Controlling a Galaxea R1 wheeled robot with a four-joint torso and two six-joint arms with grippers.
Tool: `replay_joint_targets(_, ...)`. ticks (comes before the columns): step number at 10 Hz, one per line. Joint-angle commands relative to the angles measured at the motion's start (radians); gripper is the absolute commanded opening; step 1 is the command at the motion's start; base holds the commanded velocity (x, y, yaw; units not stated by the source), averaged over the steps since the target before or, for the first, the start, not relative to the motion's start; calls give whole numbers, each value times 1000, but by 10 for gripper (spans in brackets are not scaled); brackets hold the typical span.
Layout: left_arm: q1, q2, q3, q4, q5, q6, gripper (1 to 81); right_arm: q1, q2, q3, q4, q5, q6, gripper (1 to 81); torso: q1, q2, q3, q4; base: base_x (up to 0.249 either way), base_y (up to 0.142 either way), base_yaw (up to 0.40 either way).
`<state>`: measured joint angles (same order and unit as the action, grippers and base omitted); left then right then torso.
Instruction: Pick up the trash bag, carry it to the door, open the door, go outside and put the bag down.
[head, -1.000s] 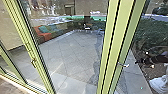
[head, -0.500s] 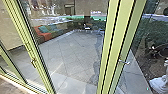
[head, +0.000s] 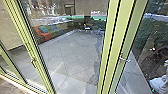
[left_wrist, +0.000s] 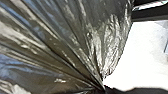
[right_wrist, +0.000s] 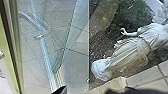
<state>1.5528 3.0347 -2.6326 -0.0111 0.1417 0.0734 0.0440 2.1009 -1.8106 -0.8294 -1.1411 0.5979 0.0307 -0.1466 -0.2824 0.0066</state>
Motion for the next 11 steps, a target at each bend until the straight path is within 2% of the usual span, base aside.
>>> replay_joint_targets(1,-10,4,11,-7,84,-4,10,162,-42,-67,-221,-26,-102,811,0,0,0,0,0,0,0)
replay_joint_targets(2,-12,4,11,-7,85,-6,10,144,-51,-64,-221,-28,-110,811,0,0,0,0,0,0,0)
replay_joint_targets(3,-12,4,11,-7,85,-6,10,113,-57,-67,-232,-19,-109,811,0,0,22,0,0,0,0)
replay_joint_targets(4,-12,1,11,-9,85,-6,10,105,-59,-70,-237,-16,-101,811,0,0,100,0,0,0,0)
replay_joint_targets(5,-10,1,11,-9,85,-6,10,102,-66,-76,-237,-12,-101,811,1,0,95,0,0,0,0)
replay_joint_targets(6,-9,0,9,-9,85,-6,10,101,-74,-87,-237,-11,-104,811,1,0,27,0,0,0,0)
replay_joint_targets(7,-9,-2,11,-9,85,-6,10,93,-82,-105,-241,-8,-113,811,1,1,55,0,0,0,0)
replay_joint_targets(9,-9,0,11,-9,85,-6,10,67,-101,-119,-278,18,-115,811,-1,0,76,0,0,0,0)
replay_joint_targets(10,-9,0,11,-9,85,-6,10,58,-108,-133,-284,21,-116,811,-1,0,113,-49,0,0,0)
replay_joint_targets(11,-6,-2,9,-9,90,-6,10,50,-115,-140,-284,37,-124,811,-1,0,111,-63,0,0,0)
